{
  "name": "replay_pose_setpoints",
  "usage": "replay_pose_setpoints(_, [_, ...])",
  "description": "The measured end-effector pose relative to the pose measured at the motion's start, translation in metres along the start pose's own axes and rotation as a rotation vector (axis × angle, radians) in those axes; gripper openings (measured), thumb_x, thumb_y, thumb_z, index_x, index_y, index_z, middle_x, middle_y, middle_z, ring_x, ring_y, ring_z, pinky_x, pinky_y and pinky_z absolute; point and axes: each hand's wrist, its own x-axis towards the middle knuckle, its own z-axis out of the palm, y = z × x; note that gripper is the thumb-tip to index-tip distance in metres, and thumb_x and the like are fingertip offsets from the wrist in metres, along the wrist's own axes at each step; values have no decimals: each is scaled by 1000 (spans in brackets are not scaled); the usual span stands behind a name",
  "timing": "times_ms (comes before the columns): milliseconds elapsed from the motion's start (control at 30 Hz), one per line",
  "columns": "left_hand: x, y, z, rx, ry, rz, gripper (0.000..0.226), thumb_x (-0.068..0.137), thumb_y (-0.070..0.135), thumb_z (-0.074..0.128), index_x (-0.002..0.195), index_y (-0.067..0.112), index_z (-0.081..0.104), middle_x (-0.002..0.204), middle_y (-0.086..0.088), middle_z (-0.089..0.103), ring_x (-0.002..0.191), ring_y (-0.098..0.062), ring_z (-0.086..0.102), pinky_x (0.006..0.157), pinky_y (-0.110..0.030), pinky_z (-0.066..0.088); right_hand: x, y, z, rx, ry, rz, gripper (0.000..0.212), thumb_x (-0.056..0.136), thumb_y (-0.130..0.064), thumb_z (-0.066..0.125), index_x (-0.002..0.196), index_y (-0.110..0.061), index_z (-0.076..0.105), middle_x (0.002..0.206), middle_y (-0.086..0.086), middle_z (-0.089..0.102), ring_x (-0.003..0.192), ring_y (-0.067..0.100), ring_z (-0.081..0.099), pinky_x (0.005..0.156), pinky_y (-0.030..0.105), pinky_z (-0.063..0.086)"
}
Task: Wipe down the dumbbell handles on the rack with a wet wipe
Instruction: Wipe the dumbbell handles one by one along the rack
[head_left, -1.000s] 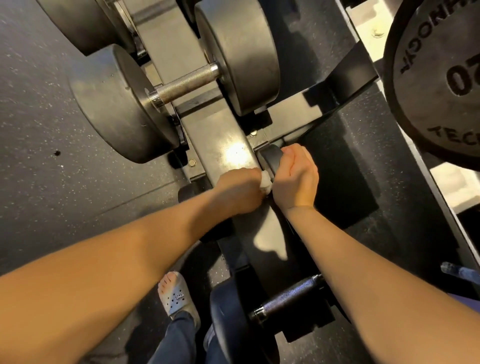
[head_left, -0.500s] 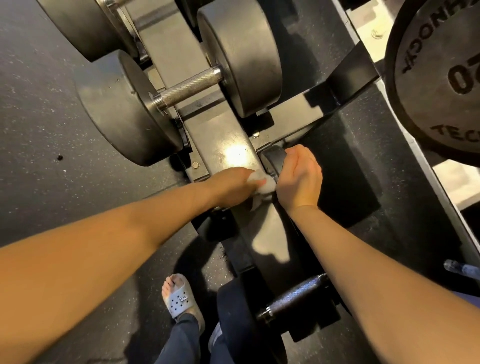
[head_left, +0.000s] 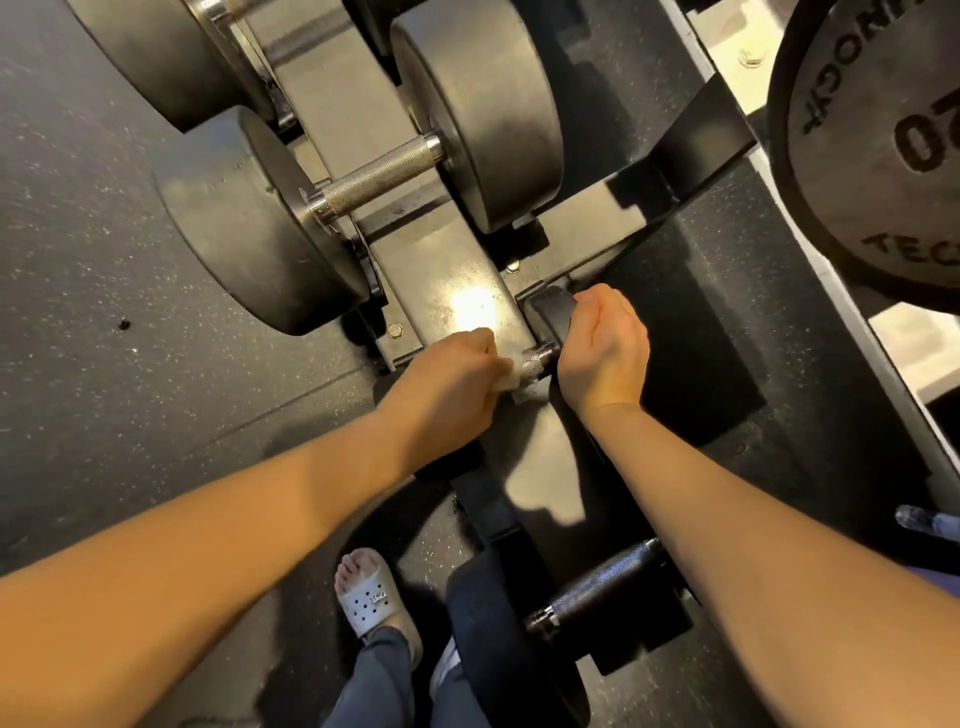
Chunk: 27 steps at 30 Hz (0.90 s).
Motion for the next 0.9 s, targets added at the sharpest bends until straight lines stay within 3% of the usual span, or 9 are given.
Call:
replay_pose_setpoints(133, [10,-2,-11,-83,-123,-10,23,88,35,52,86,18,68,92,1,52,81,-19,53,69,-34,42,-1,-3,-1,10,2,12,37,98,-34,29,74,-15,50,71,-2,45,68,18,47,62,33,38])
replay_pose_setpoints(267, [34,1,-8,-241,-28,-206,17,92,26,64,108,22,65,97,2,67,88,-18,60,75,-36,49,-2,-5,-1,-3,17,17,38,100,-33,31,76,-13,52,72,2,49,69,22,51,63,38,43])
replay_pose_setpoints(333, [36,-2,-7,-287,-57,-243,14,91,29,69,100,23,60,90,4,66,84,-19,60,71,-37,48,0,-5,0,-16,9,36,35,101,-29,33,76,-14,53,72,1,49,69,22,52,65,43,47])
replay_pose_setpoints(467, [22,-12,-20,-150,-242,-192,19,93,37,63,81,25,57,76,2,60,73,-19,57,65,-37,46,1,-3,0,-25,5,38,35,102,-29,33,76,-15,52,70,-2,46,68,21,50,65,41,45])
replay_pose_setpoints(633, [12,-19,-33,230,-460,-129,15,90,28,67,83,26,54,75,6,52,78,-22,58,67,-33,45,0,-3,-1,-23,3,14,35,101,-29,33,74,-15,50,69,-5,44,67,18,47,62,35,39])
replay_pose_setpoints(700, [18,-12,-32,199,-379,-114,14,89,27,68,95,25,56,80,5,54,81,-23,59,69,-34,47,0,-2,-1,-21,6,11,35,101,-29,33,74,-14,51,69,-5,44,67,18,47,62,35,39])
replay_pose_setpoints(800, [29,-3,-24,-145,-216,-254,41,86,34,78,117,24,55,95,5,61,83,-14,58,68,-31,47,0,-1,-1,-3,7,9,33,102,-26,35,74,-15,50,70,-5,44,67,17,47,62,33,38])
replay_pose_setpoints(900, [29,-6,-18,-234,-209,-315,27,84,38,78,96,22,60,86,3,63,75,-16,57,64,-32,45,-1,0,-1,9,8,-14,30,101,-22,37,73,-18,47,69,-8,41,65,14,42,60,27,32])
